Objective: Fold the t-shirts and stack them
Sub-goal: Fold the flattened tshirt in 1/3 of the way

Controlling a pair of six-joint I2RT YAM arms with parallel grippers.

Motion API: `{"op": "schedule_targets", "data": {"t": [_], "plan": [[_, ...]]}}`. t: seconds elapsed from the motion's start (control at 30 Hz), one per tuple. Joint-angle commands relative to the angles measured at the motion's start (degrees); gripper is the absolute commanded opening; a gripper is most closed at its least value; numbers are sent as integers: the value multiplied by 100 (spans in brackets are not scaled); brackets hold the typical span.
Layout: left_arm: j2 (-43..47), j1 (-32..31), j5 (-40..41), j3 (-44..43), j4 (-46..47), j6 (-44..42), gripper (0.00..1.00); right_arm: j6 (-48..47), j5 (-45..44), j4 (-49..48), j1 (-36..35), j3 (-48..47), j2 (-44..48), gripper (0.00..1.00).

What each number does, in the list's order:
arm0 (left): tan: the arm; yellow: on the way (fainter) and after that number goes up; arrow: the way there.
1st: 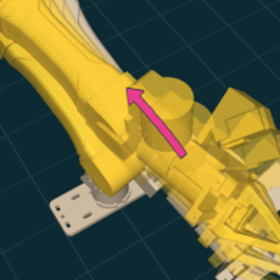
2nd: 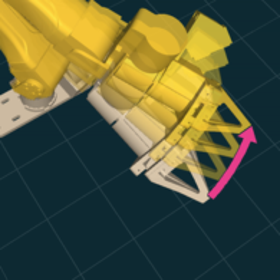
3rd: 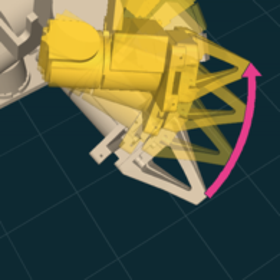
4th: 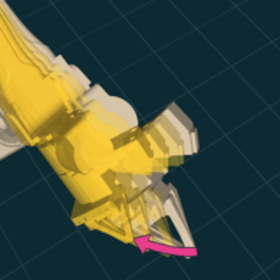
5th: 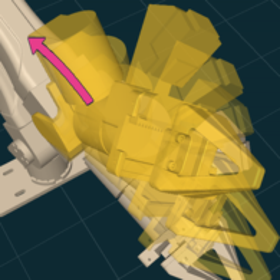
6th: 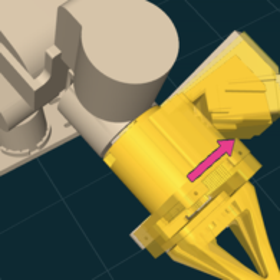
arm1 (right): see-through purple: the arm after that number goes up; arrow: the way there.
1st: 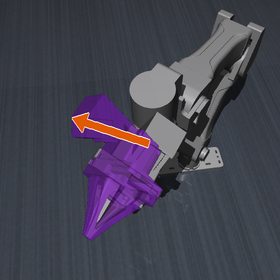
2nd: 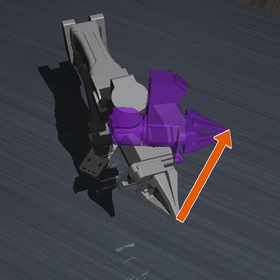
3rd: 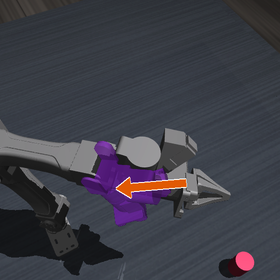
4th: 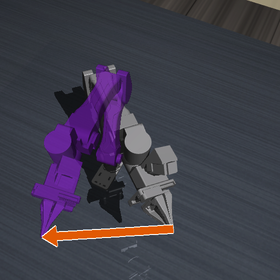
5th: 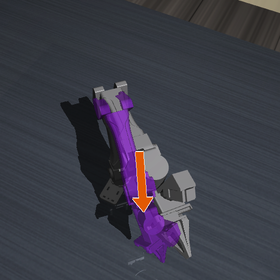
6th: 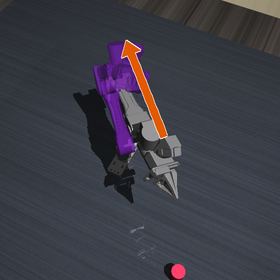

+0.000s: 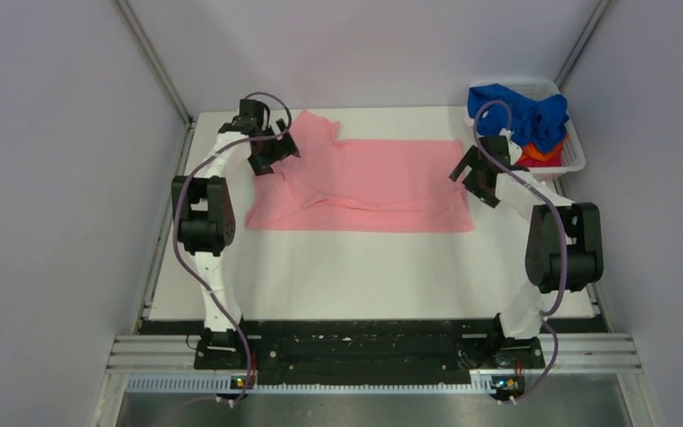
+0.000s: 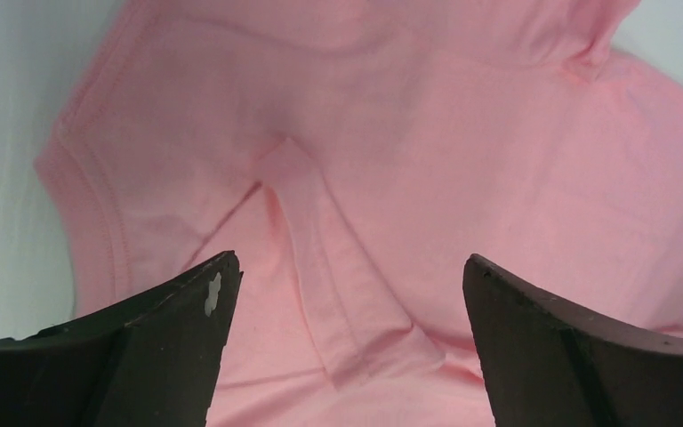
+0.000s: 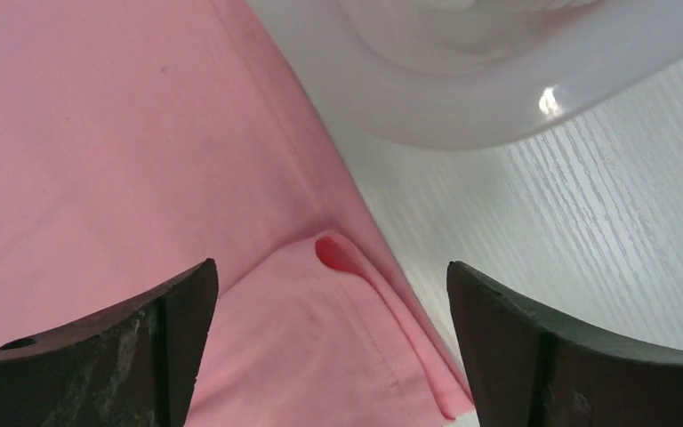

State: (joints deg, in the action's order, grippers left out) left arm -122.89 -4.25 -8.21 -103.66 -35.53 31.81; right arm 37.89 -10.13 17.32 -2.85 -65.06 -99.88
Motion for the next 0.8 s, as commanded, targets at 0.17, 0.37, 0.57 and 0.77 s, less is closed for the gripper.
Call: {"op": "schedule_targets", "data": {"t": [0.17, 0.37, 0.57, 0.77], "plan": [[1670, -147, -1128, 2304, 767, 418, 99, -878, 1200, -862, -729, 668, 848, 99], [1445, -340, -1475, 2534, 1073, 622, 99, -806, 1552, -1194, -933, 721, 440, 99], [973, -464, -1577, 2151, 1131, 682, 99, -791, 1335, -1209, -935, 831, 240, 99], [652, -480, -1504, 1844, 1101, 660, 99, -792, 1135, -1138, -933, 842, 213, 99]]}}
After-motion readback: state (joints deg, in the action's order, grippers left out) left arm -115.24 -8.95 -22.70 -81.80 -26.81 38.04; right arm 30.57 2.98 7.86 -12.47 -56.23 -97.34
